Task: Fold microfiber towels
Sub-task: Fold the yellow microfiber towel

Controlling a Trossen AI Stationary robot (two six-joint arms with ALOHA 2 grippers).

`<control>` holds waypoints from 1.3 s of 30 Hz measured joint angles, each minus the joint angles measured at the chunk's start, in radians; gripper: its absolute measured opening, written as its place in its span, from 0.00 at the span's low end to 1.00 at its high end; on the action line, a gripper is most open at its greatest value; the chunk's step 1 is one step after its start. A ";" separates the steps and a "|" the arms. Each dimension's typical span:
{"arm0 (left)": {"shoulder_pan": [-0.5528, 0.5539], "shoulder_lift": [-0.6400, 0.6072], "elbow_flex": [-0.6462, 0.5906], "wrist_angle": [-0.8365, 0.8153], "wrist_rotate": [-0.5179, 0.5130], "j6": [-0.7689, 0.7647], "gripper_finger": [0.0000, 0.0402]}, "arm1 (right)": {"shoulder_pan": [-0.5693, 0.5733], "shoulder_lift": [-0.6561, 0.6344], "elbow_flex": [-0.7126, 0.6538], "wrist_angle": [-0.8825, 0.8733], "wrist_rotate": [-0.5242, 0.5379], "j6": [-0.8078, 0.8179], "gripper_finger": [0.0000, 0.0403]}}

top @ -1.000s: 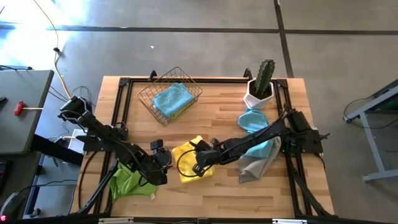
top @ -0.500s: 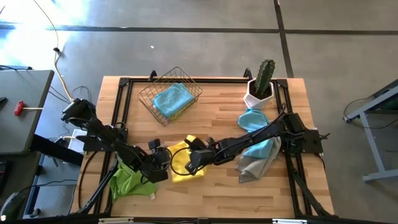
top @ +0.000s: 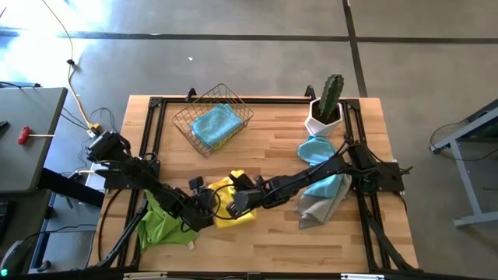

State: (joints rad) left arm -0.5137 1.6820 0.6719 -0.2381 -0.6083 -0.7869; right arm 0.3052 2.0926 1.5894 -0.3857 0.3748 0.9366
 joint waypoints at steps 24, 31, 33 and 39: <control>0.024 -0.004 -0.004 0.022 -0.043 0.032 0.43 | -0.003 0.081 0.002 0.209 -0.011 -0.091 0.05; 0.022 -0.004 -0.004 0.022 -0.036 0.032 0.43 | -0.006 0.081 0.002 0.259 -0.097 -0.181 0.29; 0.022 -0.005 -0.004 0.021 -0.029 0.032 0.43 | -0.011 0.081 0.002 0.289 -0.146 -0.213 0.35; 0.015 -0.022 -0.003 0.021 0.037 0.031 0.43 | -0.024 0.029 0.001 0.257 -0.219 -0.328 0.44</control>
State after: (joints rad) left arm -0.4983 1.6599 0.6689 -0.2167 -0.5711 -0.7555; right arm 0.2807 2.1215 1.5906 -0.1290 0.1554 0.6084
